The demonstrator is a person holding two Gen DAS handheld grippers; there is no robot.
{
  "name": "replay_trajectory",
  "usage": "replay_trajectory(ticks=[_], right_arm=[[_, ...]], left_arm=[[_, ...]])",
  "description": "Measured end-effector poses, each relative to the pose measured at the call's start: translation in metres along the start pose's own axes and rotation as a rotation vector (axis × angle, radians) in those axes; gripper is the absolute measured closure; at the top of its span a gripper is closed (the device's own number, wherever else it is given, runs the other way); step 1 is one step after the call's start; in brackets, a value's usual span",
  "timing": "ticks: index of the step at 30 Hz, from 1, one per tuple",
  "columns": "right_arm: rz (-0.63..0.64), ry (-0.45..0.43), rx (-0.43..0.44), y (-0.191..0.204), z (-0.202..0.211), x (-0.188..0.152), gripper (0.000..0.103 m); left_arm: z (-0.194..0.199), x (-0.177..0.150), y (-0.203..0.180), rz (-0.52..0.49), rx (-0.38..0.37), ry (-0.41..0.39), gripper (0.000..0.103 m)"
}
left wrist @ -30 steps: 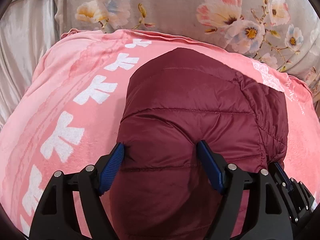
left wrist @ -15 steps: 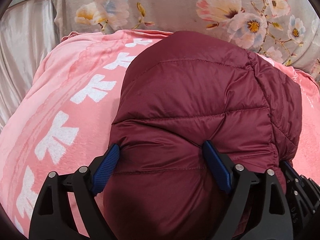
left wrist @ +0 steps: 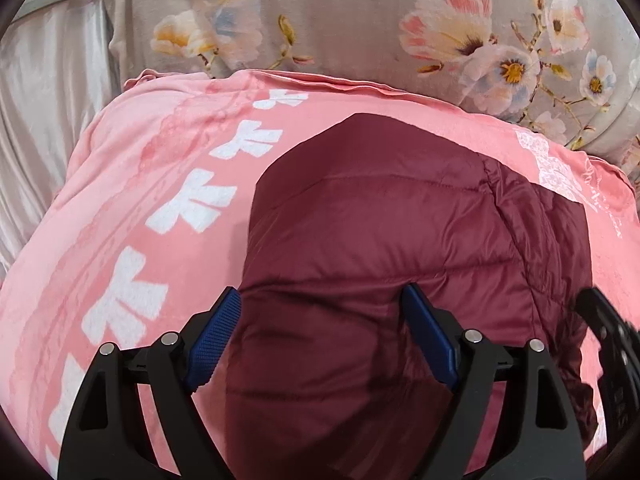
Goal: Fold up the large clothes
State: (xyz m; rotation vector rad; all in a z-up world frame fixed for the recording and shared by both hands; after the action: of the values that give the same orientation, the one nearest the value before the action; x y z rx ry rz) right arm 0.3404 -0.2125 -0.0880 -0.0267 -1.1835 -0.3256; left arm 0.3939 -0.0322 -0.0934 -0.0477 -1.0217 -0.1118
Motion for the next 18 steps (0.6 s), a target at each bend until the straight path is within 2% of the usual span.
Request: replay_trajectory(ticks=[7,18], right_arm=[[-0.041,0.050,-0.020,-0.015,-0.029,-0.023,0.102],[-0.072,0.075,-0.002,-0.019,-0.041,-0.035,0.102]], left_arm=[[-0.015,-0.001,-0.009,-0.007,0.004,0.002,0.020],[-0.031,-0.005,-0.017,-0.027,0.020,-0.036,0.014]])
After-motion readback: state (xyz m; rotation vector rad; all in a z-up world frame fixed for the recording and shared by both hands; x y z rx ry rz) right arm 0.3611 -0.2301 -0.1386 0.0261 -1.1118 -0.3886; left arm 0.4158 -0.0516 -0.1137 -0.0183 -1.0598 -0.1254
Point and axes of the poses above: each gripper's, at about its wrist camera, not at the fingertips, and z roughly against the way its jaws point, y to its left, x to its top, the point moved 9 cm from there along -z, roughly the way its jaws point, and after that the axes turned 13 degrees about -y, right-handed, at the moved point
